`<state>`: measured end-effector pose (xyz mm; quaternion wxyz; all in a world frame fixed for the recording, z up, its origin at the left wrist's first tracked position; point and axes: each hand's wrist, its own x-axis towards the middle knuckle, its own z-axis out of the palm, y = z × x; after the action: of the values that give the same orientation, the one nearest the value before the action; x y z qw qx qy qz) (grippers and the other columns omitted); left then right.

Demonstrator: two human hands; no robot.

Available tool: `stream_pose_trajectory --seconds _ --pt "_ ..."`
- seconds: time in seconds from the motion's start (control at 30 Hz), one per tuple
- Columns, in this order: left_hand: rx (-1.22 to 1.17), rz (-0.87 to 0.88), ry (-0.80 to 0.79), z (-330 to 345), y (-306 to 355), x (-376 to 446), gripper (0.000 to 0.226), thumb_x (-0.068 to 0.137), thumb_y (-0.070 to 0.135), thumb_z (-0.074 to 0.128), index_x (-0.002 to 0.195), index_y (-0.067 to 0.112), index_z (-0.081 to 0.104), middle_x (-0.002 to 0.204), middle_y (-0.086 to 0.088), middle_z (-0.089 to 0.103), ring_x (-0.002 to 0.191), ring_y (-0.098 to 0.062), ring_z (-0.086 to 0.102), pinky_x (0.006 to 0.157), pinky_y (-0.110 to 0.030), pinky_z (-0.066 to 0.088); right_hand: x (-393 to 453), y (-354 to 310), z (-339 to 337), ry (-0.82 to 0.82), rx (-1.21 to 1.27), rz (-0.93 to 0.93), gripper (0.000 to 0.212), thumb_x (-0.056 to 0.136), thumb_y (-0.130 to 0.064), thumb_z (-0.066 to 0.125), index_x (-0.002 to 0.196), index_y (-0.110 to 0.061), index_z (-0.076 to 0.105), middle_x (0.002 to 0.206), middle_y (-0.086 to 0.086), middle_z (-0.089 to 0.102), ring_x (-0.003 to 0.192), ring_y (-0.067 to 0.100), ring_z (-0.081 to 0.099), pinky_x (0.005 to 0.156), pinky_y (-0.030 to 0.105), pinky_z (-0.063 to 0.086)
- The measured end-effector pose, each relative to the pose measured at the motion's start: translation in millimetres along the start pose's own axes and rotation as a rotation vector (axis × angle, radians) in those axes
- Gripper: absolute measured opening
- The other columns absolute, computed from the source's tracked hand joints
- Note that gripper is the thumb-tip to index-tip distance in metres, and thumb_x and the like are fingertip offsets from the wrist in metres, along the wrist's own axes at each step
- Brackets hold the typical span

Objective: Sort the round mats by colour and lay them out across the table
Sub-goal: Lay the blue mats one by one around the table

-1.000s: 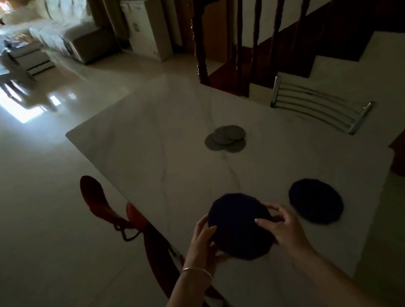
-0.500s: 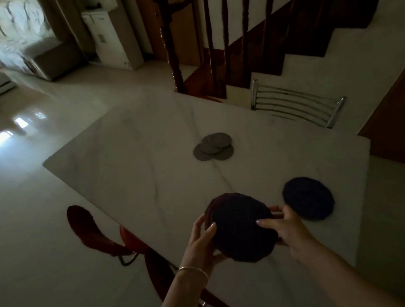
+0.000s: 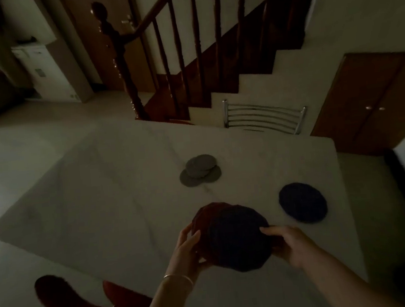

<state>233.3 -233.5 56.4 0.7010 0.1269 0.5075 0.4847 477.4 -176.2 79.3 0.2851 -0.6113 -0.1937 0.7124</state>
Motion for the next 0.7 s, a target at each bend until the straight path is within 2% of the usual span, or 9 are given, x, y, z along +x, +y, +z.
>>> stream_pose_trajectory --seconds 0.13,0.23,0.37,0.43,0.53,0.6,0.7 --pt "0.039 -0.019 -0.023 -49 34 18 0.049 0.076 0.025 0.071 0.122 0.029 0.055 0.115 -0.010 0.066 0.099 -0.037 0.065 0.073 -0.055 0.056 -6 29 37 0.121 0.073 -0.007 0.020 0.076 -0.004 0.071 0.095 0.003 0.068 0.088 0.014 0.073 0.080 0.027 0.068 0.055 0.031 0.055" --pt "0.040 -0.019 -0.020 -84 60 18 0.042 0.084 0.023 0.066 0.123 0.029 0.054 0.117 -0.011 0.063 0.102 -0.037 0.064 0.070 -0.053 0.057 -18 49 55 0.138 0.221 -0.023 0.018 0.086 -0.004 0.061 0.103 0.002 0.062 0.092 0.015 0.069 0.082 0.026 0.066 0.051 0.030 0.058" --pt "0.045 -0.038 -0.028 -120 94 7 0.039 0.088 0.020 0.058 0.125 0.028 0.051 0.119 -0.013 0.060 0.097 -0.036 0.062 0.059 -0.047 0.059 -43 75 68 0.263 0.379 -0.065 0.027 0.089 -0.005 0.058 0.116 0.002 0.057 0.100 0.015 0.066 0.085 0.028 0.064 0.056 0.035 0.059" --pt "0.060 -0.048 -0.053 -124 103 5 0.040 0.089 0.018 0.055 0.128 0.027 0.048 0.121 -0.014 0.058 0.095 -0.035 0.061 0.058 -0.048 0.060 -50 84 69 0.343 0.417 -0.092 0.033 0.090 -0.002 0.056 0.123 0.000 0.053 0.105 0.015 0.063 0.088 0.029 0.062 0.061 0.039 0.056" --pt "0.067 -0.075 -0.090 -122 107 6 0.039 0.090 0.017 0.053 0.128 0.026 0.048 0.119 -0.015 0.059 0.097 -0.036 0.060 0.061 -0.049 0.060 -48 96 76 0.434 0.425 -0.113 0.042 0.093 0.002 0.051 0.134 -0.002 0.046 0.130 0.020 0.055 0.112 0.039 0.057 0.081 0.047 0.050" --pt "0.071 -0.098 -0.106 -119 103 7 0.037 0.090 0.017 0.054 0.126 0.027 0.049 0.118 -0.014 0.059 0.099 -0.037 0.060 0.063 -0.049 0.060 -42 103 83 0.468 0.443 -0.115 0.045 0.094 0.003 0.049 0.138 -0.003 0.042 0.140 0.022 0.048 0.123 0.041 0.050 0.093 0.051 0.046" --pt "0.084 -0.126 -0.111 -113 93 8 0.038 0.089 0.018 0.056 0.125 0.028 0.051 0.118 -0.013 0.060 0.101 -0.037 0.060 0.061 -0.048 0.060 -29 109 92 0.473 0.464 -0.121 0.047 0.093 0.004 0.049 0.139 -0.004 0.041 0.142 0.023 0.046 0.124 0.042 0.050 0.095 0.051 0.045"
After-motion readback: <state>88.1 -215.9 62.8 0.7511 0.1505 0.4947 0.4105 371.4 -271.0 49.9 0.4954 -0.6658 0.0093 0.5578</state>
